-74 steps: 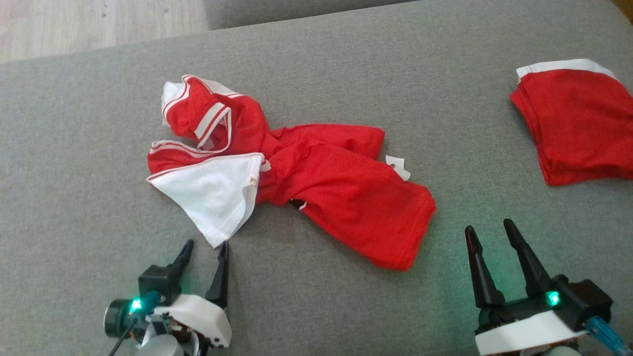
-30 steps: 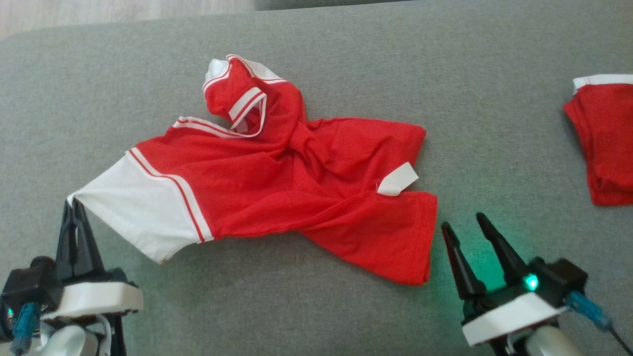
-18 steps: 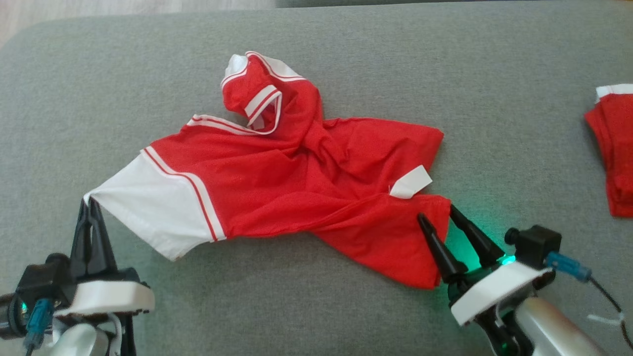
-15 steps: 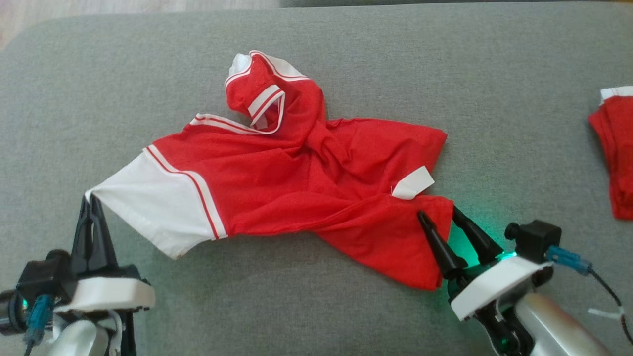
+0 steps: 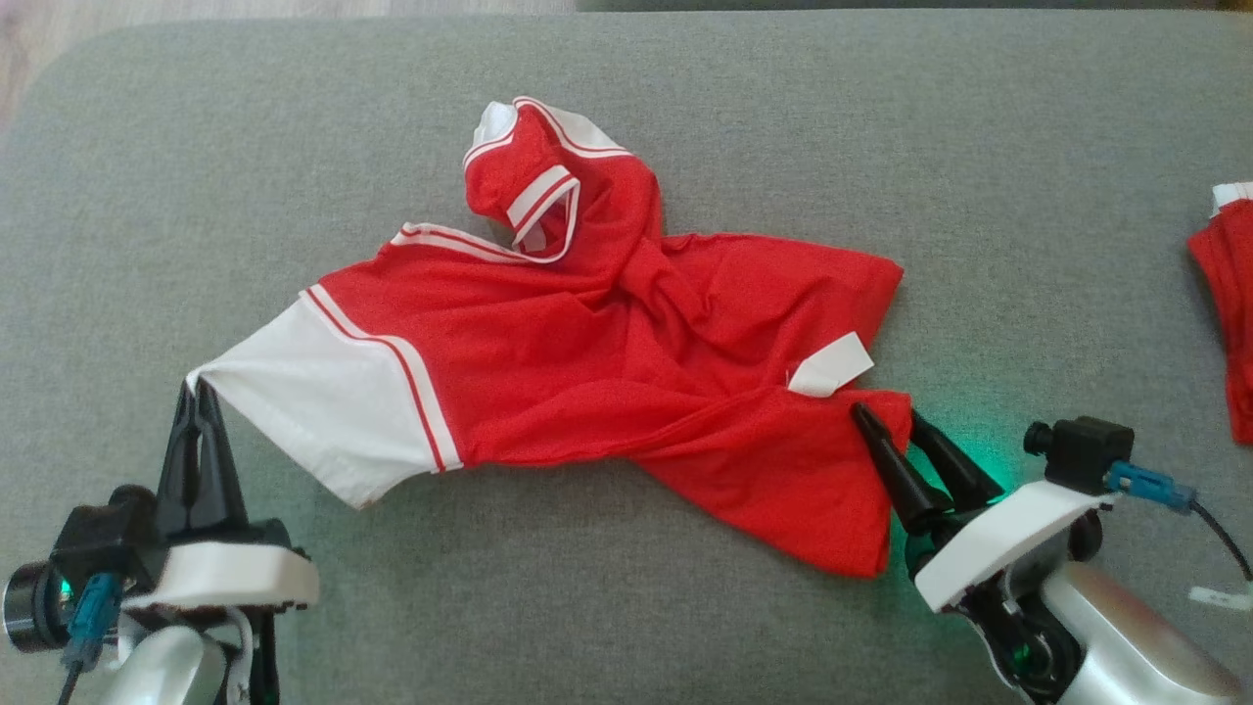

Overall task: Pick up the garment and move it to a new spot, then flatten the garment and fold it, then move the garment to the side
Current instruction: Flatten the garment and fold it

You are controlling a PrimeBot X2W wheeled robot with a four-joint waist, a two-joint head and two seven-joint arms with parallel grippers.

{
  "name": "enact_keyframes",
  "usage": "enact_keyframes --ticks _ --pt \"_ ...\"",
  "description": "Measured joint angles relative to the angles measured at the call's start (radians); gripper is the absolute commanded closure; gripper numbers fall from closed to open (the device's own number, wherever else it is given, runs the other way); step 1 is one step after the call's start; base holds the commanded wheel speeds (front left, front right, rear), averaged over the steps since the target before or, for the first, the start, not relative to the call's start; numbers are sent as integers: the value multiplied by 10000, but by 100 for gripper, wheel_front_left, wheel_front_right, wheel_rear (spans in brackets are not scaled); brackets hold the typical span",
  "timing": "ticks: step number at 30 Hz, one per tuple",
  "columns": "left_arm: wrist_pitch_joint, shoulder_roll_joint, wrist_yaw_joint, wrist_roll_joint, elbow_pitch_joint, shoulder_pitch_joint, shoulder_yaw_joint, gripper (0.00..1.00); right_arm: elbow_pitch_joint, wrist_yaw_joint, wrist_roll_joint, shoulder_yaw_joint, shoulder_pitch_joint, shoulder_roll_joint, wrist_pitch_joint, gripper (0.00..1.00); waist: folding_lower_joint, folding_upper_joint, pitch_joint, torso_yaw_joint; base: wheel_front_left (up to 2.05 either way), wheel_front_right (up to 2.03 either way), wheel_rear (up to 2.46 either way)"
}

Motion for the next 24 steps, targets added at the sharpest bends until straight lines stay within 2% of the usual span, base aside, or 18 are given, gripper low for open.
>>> enact_keyframes --ticks 1,2,4,5,6,10,14,17,18,21,24 --pt "0 0 -29 0 25 0 0 100 -25 0 77 65 -18 -48 73 51 0 0 16 -3 0 0 0" --pt "0 -4 -29 0 40 0 0 100 -46 0 159 142 -51 -102 73 56 0 0 35 -6 0 0 0" --pt "0 -10 -29 0 59 -1 0 100 -56 0 337 217 -175 -169 69 76 0 0 77 -13 0 0 0" --pt "0 -10 -29 0 61 -1 0 100 -58 0 410 242 -244 -196 67 94 0 0 101 -18 0 0 0" --pt "0 -12 -29 0 71 -5 0 100 -56 2 454 278 -315 -219 63 100 0 0 128 -22 0 0 0" --pt "-2 -17 -35 0 151 -140 -2 100 -44 0 508 504 -494 -320 -98 100 0 0 192 -48 0 0 0" --pt "-19 -65 -257 -61 142 -390 27 100 -153 0 472 583 -724 -591 -499 100 1 0 137 -114 0 0 0" --pt "-98 -232 -669 -395 -42 -833 142 100 -520 0 253 382 -1045 -943 -734 100 1 0 -17 -172 0 0 0" --pt "-98 -232 -669 -395 -42 -833 142 100 -520 0 253 382 -1045 -943 -734 100 1 0 -17 -172 0 0 0" --pt "-127 -518 -1264 -988 -222 -1621 353 100 -1011 0 -161 -2 -1468 -1346 -825 100 1 0 -246 -251 0 0 0" --pt "-88 -746 -1804 -1567 -433 -2606 479 100 -1620 0 -639 -853 -1806 -1597 -832 100 0 0 -559 -351 0 0 0"
